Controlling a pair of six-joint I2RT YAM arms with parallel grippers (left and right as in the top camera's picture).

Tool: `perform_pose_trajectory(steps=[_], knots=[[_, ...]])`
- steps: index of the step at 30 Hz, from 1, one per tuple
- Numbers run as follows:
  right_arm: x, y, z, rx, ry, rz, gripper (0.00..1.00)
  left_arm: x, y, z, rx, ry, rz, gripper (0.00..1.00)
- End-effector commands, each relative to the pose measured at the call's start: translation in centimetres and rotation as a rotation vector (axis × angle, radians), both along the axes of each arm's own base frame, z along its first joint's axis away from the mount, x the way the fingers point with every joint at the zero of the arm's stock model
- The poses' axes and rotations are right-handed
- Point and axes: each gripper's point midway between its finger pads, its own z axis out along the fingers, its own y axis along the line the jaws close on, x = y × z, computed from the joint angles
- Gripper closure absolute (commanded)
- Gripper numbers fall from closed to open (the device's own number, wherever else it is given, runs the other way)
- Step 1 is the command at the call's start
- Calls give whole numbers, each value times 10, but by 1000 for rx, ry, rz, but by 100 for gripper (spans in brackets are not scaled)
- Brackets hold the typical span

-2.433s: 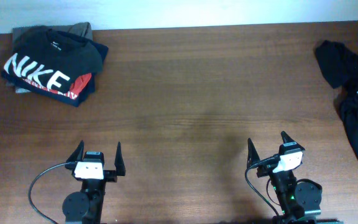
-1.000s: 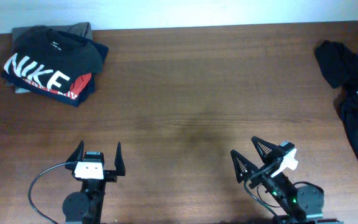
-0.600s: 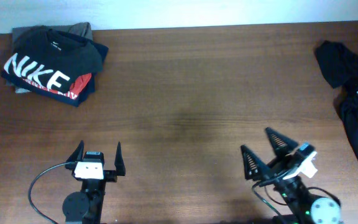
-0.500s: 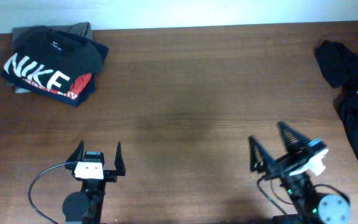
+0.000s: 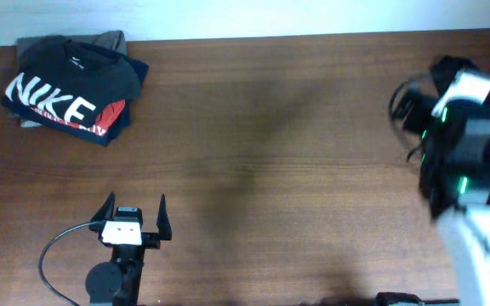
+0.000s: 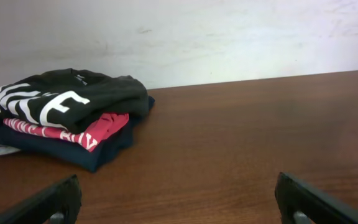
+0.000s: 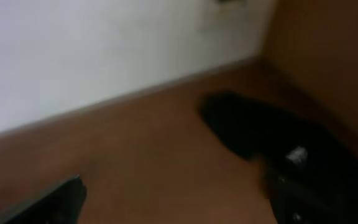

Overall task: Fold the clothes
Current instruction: 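Reach the right gripper to the black garment at the right edge and grasp it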

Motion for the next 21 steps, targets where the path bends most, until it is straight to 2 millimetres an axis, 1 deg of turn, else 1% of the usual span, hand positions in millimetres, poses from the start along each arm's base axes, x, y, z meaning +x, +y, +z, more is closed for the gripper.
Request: perform_pose_trajectory(steps=[1,2,3,4,6,8,10,13,17,18,20,21], knots=[[22,-54,-6,-20,117,-141,1,0,-1,-2,15,0,-11,1],[31,-70,-16,-9,172,-172,1,0,-1,-2,15,0,-10,1],[35,-78,-19,-6,188,-186,1,0,-1,-2,15,0,-10,1],[43,-93,-27,0,210,-213,1,0,-1,-2,15,0,-10,1],[50,-109,-39,2,229,-237,1,0,-1,-2,15,0,-11,1],[55,-126,-53,-38,266,-232,1,0,-1,-2,15,0,-10,1],[59,-141,-72,-87,326,-214,1,0,-1,-2,15,0,-11,1],[57,-164,-102,-123,412,-211,0,0,-1,-2,15,0,-11,1],[47,-195,-133,-110,460,-278,1,0,-1,-2,15,0,-11,1],[45,-204,-140,-103,467,-295,3,0,-1,-2,15,0,-11,1],[41,-218,-150,-96,470,-319,6,0,-1,-2,15,0,-11,1],[40,-223,-155,-92,469,-327,12,0,-1,-2,15,0,-11,1]])
